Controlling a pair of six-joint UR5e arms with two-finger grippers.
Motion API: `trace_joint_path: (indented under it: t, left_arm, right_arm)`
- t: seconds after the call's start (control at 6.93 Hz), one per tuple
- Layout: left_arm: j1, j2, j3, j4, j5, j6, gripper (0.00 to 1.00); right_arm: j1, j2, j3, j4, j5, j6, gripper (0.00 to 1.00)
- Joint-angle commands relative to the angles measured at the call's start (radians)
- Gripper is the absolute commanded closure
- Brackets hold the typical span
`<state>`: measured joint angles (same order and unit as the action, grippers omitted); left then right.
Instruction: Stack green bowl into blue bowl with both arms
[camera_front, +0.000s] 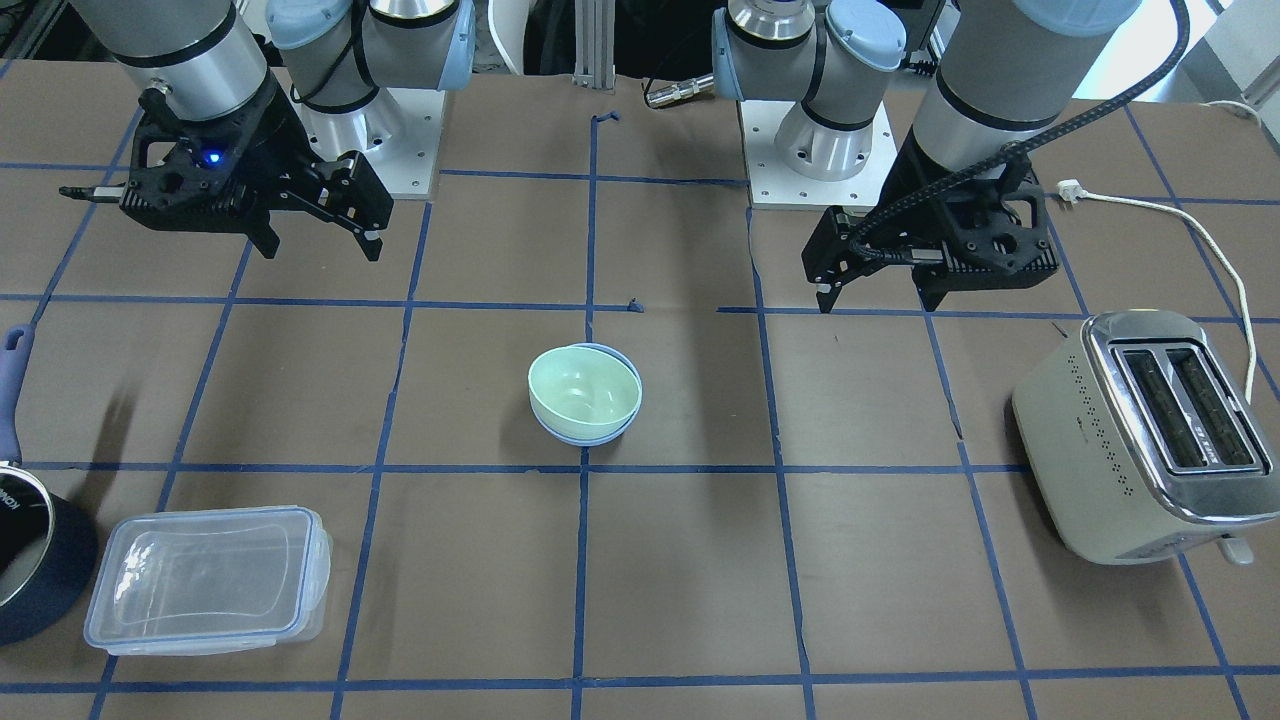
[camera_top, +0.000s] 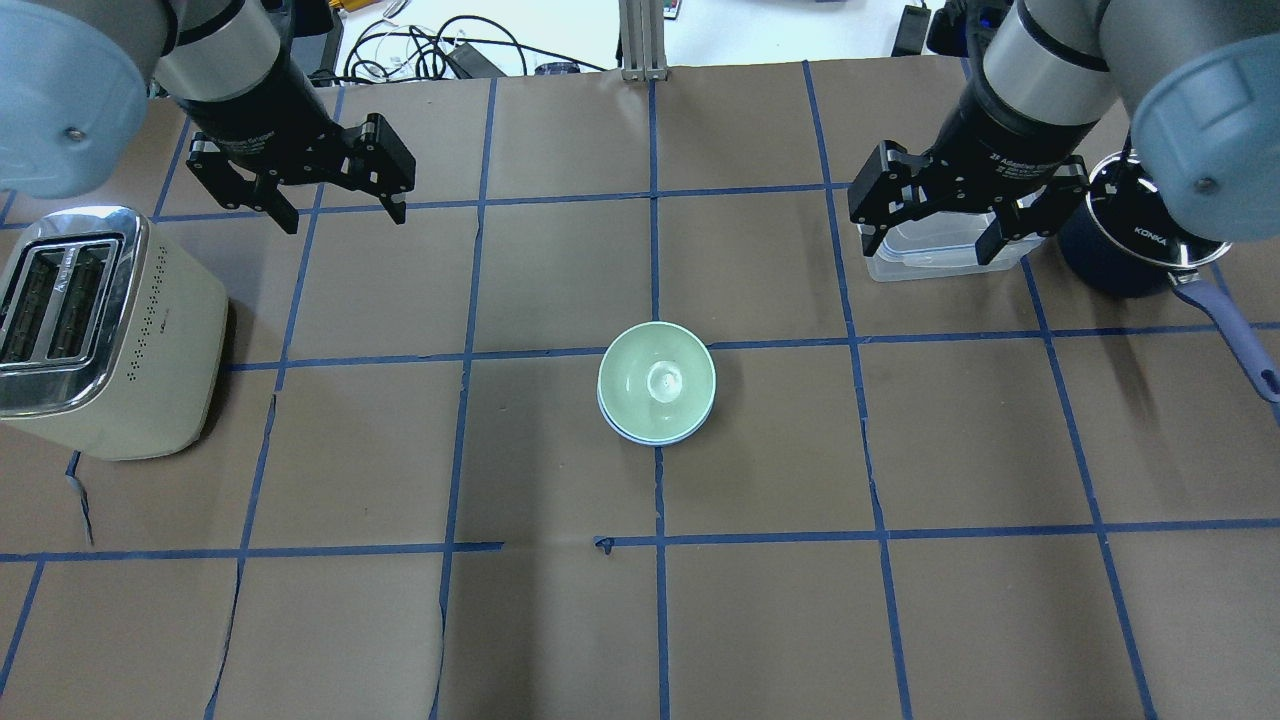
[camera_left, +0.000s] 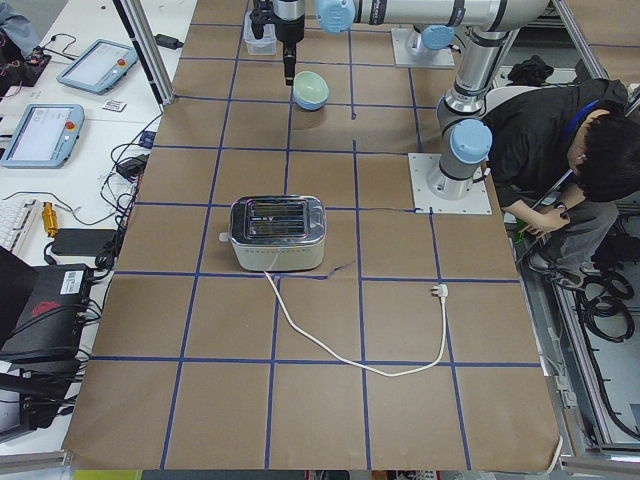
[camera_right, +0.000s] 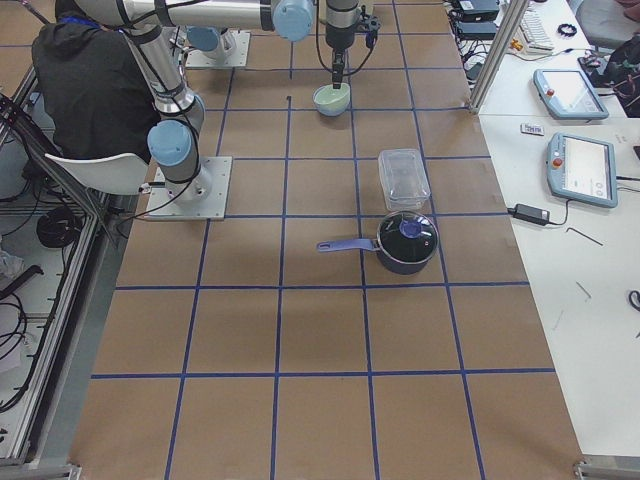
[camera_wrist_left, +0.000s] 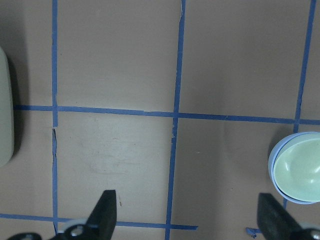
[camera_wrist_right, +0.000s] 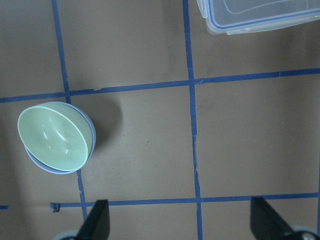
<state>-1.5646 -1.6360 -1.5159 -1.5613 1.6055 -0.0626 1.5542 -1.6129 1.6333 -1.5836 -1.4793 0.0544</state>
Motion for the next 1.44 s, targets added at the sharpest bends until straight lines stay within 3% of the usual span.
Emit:
trace_joint_path:
  t: [0.0,0.43,0.72,1.3]
  left_arm:
    - [0.0,0.001,-0.003,0.0,0.001,0.0,0.0]
    - [0.0,0.002,-0.003,0.001,-0.001,0.0,0.0]
    - [0.0,0.002,-0.004,0.001,-0.001,0.0,0.0]
    - [0.0,0.002,-0.004,0.001,-0.003,0.0,0.0]
  right_arm:
    - [0.001,-0.002,-0.015,0.06,-0.003,-0.033,0.0]
    - [0.0,-0.004,-0.073,0.161,-0.047,-0.033,0.0]
    - [0.0,0.002,-0.076,0.159,-0.094,-0.039,0.0]
    - [0.0,0.002,-0.07,0.154,-0.099,-0.036,0.0]
